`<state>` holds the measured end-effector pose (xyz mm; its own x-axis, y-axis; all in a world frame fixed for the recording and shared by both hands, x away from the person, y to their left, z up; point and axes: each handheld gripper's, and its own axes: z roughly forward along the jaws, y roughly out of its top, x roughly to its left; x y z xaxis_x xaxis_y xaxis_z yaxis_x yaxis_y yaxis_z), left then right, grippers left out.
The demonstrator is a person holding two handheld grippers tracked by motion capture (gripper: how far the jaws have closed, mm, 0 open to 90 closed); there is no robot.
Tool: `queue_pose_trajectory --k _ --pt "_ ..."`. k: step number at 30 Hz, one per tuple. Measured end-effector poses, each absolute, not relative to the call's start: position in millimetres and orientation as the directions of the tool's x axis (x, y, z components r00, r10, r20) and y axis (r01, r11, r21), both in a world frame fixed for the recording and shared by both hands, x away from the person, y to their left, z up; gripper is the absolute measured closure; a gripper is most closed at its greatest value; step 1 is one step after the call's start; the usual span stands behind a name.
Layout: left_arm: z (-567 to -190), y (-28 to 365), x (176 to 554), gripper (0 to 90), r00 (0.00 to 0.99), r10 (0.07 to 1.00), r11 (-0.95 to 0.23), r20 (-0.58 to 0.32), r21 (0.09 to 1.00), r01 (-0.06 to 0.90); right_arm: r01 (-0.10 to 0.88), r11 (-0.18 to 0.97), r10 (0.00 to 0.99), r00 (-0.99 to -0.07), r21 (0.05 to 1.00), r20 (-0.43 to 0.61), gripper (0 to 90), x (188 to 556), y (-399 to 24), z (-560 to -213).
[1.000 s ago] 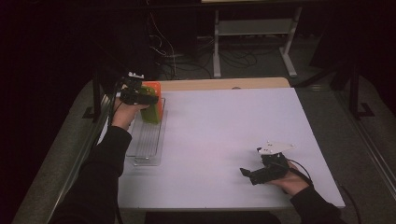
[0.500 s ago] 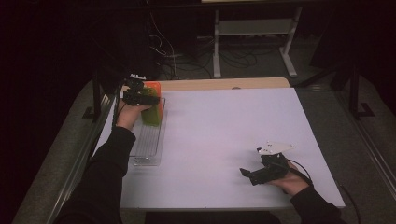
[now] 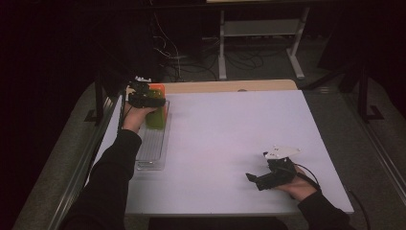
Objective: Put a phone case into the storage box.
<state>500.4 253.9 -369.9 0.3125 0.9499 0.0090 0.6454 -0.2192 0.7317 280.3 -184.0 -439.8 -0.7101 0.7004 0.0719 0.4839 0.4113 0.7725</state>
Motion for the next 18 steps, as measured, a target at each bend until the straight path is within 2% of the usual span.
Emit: queue_pose_trajectory --k 5,11,18 --pt "-370.6 253.8 501.2 11.5 0.312 0.95 -0.211 0.001 0.736 0.643 0.483 0.411 0.7 -0.71 0.773 0.072 0.0 280.1 -183.9 -439.8" --pt "-370.7 254.3 501.7 6.3 0.31 0.951 -0.203 -0.007 0.742 0.639 0.482 0.411 0.699 -0.712 0.774 0.073 0.0 280.1 -184.2 -439.5" --pt "-365.2 255.5 498.2 5.9 0.323 0.946 -0.202 -0.014 0.754 0.625 0.481 0.412 0.697 -0.713 0.774 0.072 0.0 279.9 -183.3 -439.9"
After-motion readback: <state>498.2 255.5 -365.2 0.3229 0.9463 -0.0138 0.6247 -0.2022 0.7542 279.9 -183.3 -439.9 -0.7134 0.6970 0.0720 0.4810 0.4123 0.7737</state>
